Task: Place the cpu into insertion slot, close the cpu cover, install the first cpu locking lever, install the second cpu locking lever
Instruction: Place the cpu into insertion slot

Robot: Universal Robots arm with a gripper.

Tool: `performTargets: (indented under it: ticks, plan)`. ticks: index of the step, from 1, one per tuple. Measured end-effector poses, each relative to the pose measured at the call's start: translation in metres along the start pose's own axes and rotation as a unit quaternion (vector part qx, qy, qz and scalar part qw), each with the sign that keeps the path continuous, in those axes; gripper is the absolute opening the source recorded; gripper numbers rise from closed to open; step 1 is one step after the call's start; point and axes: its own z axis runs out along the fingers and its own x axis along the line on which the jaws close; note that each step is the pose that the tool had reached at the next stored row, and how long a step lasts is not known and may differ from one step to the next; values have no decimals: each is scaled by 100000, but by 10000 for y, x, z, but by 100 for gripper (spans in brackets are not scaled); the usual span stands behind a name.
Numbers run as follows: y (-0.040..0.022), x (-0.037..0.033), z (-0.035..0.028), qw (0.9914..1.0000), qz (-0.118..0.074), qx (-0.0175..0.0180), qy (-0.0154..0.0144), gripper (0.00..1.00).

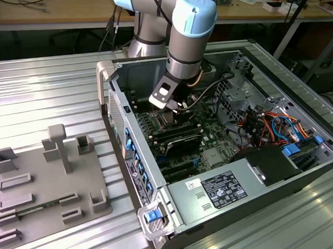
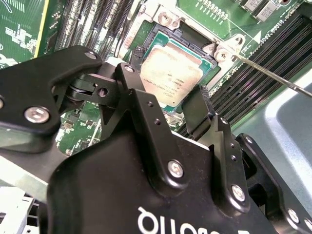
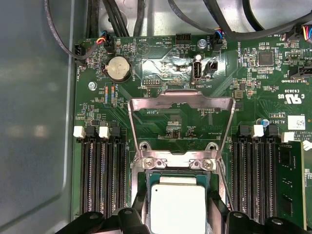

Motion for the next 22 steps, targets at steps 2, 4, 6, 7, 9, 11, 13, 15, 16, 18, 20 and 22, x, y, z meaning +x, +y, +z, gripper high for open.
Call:
performTargets:
  ticks: [2, 4, 6, 7, 9, 11, 13, 15, 16, 18, 20, 22]
  plan:
    - [0, 0, 0, 100000, 2, 3, -1, 59]
    - [0, 0, 0, 100000, 2, 1, 0, 59]
    - [0, 0, 1, 100000, 5, -1, 1, 59]
    - [0, 0, 1, 100000, 6, -1, 2, 59]
    - [0, 0, 1, 100000, 5, 0, 2, 59]
    - [1, 3, 4, 100000, 7, -9, 90, 60]
    - [2, 2, 4, 100000, 6, -36, 43, 60]
    - [2, 1, -6, 100000, -1, -7, 10, 66]
    - [3, 2, -24, 100000, 3, -23, 34, 66]
    - [6, 4, -77, 100000, 1, -3, 11, 66]
    - [8, 4, -99, 100000, 0, -4, 7, 66]
    - [9, 5, -103, 100000, -2, -7, 6, 66]
